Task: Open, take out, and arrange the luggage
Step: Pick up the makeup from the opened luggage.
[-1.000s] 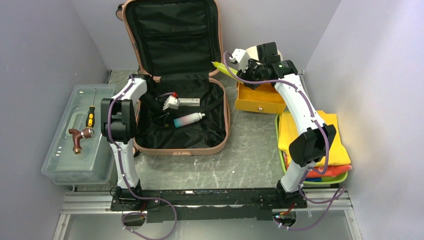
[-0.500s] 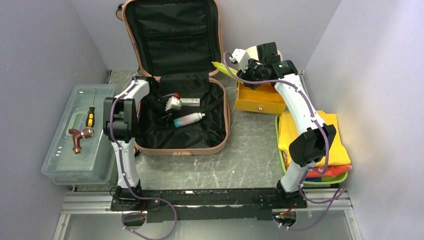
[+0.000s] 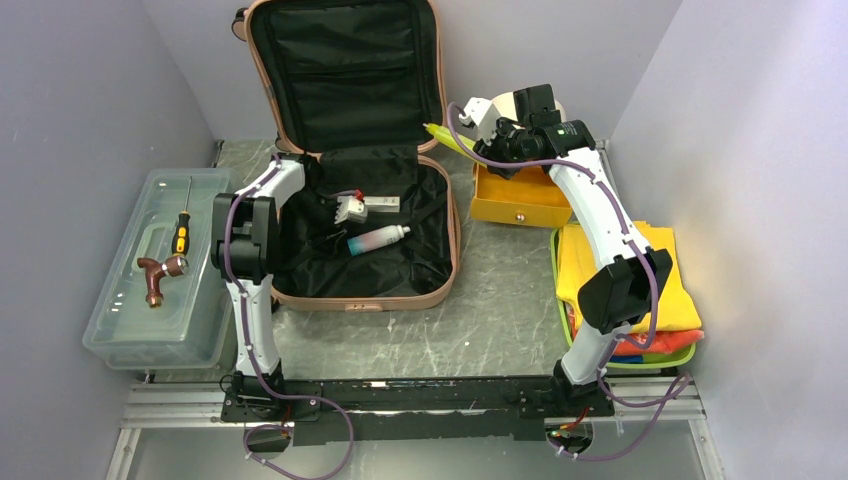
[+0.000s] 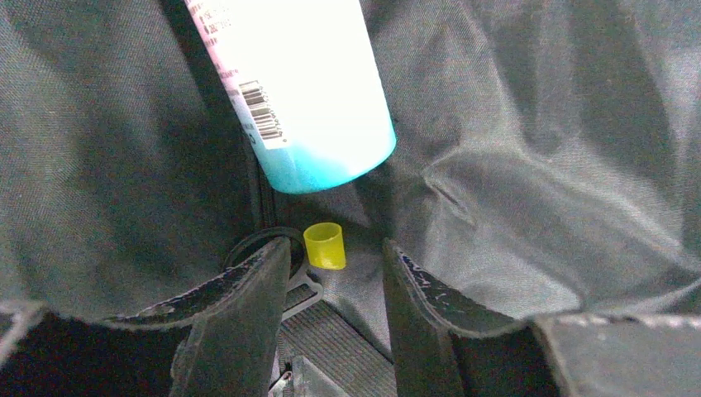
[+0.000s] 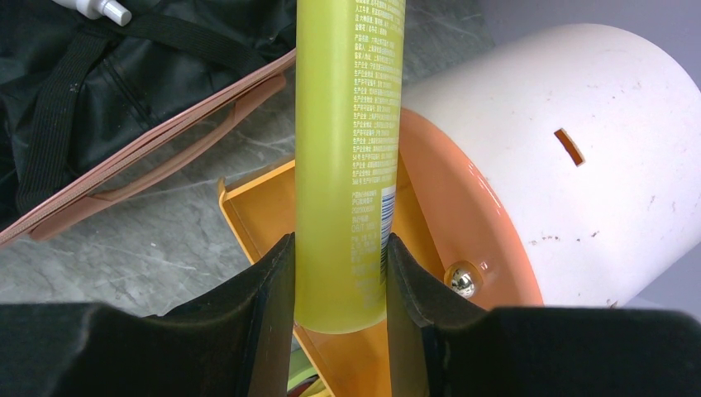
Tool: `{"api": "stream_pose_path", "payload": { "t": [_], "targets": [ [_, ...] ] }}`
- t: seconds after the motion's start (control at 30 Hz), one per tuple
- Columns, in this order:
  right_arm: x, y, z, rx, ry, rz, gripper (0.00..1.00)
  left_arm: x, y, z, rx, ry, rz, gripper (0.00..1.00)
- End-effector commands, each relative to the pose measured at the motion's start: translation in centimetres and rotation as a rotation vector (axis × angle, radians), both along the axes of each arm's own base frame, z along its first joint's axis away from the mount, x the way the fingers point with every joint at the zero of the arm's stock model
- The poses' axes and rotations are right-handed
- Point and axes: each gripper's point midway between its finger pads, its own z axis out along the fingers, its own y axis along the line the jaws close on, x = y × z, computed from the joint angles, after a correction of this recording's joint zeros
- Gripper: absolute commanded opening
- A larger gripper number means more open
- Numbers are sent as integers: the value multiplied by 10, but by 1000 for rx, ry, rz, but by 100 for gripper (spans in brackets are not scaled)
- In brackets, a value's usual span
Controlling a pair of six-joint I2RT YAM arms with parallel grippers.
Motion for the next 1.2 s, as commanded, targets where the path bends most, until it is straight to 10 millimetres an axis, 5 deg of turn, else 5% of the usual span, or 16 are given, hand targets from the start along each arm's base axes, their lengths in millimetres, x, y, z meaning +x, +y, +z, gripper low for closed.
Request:
{"api": "stream_pose_path", "payload": {
  "t": [0.0, 0.93, 1.17],
  "targets": [
    [10, 7, 31, 41, -97, 9, 0, 2, 13, -2, 57, 5, -6, 51],
    [10, 8, 29, 41, -94, 16, 0, 8, 0, -10, 58, 63, 59, 52],
    [10, 7, 30, 38, -96, 18, 0, 10, 2, -17, 86, 77, 67, 46]
  ]
}}
